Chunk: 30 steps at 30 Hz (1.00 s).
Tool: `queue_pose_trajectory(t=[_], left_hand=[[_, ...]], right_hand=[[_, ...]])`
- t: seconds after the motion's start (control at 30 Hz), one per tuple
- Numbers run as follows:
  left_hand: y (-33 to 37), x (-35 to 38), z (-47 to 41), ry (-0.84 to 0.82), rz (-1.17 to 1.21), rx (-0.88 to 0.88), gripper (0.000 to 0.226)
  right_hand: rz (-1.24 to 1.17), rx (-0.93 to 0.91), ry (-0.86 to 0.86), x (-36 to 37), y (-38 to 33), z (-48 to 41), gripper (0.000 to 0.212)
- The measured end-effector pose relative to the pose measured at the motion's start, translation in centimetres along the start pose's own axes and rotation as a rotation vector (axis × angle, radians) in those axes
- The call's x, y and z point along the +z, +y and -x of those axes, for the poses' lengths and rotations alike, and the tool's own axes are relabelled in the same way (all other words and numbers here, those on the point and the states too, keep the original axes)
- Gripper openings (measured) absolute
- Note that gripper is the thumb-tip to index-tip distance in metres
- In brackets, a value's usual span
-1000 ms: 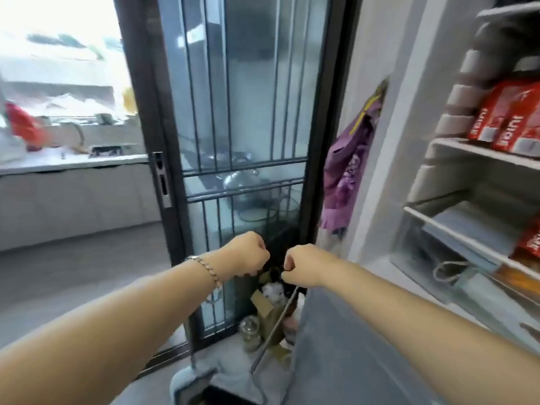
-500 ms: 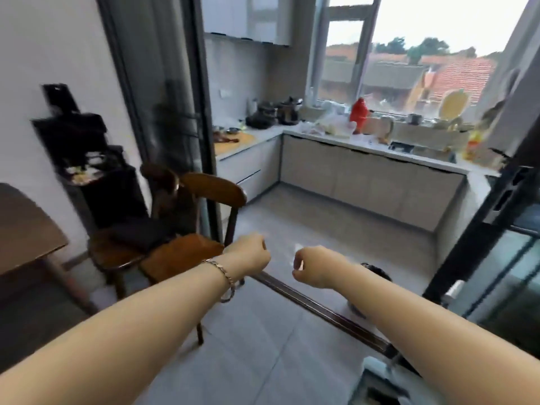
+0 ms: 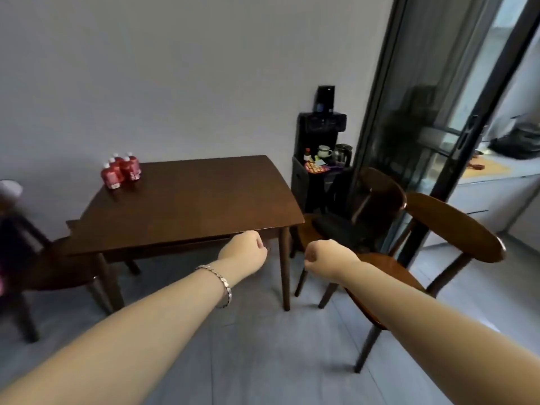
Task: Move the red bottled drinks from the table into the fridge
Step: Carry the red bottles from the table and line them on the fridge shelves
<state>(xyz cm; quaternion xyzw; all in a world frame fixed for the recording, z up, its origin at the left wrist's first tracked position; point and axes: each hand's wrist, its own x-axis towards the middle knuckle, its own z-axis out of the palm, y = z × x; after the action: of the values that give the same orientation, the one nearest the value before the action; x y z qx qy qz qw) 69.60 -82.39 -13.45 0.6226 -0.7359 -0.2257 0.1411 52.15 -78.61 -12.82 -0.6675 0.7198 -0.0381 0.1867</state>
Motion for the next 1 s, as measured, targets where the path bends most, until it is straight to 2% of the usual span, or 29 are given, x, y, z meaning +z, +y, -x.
queue_pose_trajectory(t=[0.07,0.27,0.37,0.5,0.57,0.63,0.8,0.87,1.0], left_hand=[[-5.1,-2.8,-2.2,0.048,0.029,-0.089,0.012],[-12.9,-6.6,-8.2,0.101,0.074,-0.207,0.013],[-16.7,-8.5,-14.2,0.121,0.067,-0.25,0.013],[-20.6,-12.1,-23.2,0.176,0.072,-0.279,0.015],[-23.0,-14.8,-29.0,0.209,0.073,-0.3,0.016],[-24.2,-16.2,-31.3,0.227,0.071,-0.298,0.016],[-31.5,-20.6,-40.4,0.272,0.085,-0.356,0.016],[-33.6,-21.5,-42.2,0.284,0.092,-0.382,0.017],[-41.9,-23.4,-48.9,0.295,0.111,-0.417,0.019]], right_hand=[[0.02,-0.086,-0.029,1.2,-5.0,-5.6,0.023],[0.112,-0.286,-0.044,2.7,-12.8,-15.0,0.024],[0.22,-0.376,-0.066,3.0,-16.8,-22.1,0.022],[0.246,-0.454,-0.053,1.7,-21.7,-32.6,0.025],[0.254,-0.472,-0.076,0.5,-25.0,-39.1,0.018],[0.279,-0.491,-0.079,-0.3,-26.7,-41.4,0.012],[0.231,-0.499,-0.082,0.1,-33.3,-52.9,0.021],[0.218,-0.514,-0.072,0.2,-34.7,-54.9,0.025],[0.147,-0.496,-0.055,2.9,-40.6,-63.3,0.028]])
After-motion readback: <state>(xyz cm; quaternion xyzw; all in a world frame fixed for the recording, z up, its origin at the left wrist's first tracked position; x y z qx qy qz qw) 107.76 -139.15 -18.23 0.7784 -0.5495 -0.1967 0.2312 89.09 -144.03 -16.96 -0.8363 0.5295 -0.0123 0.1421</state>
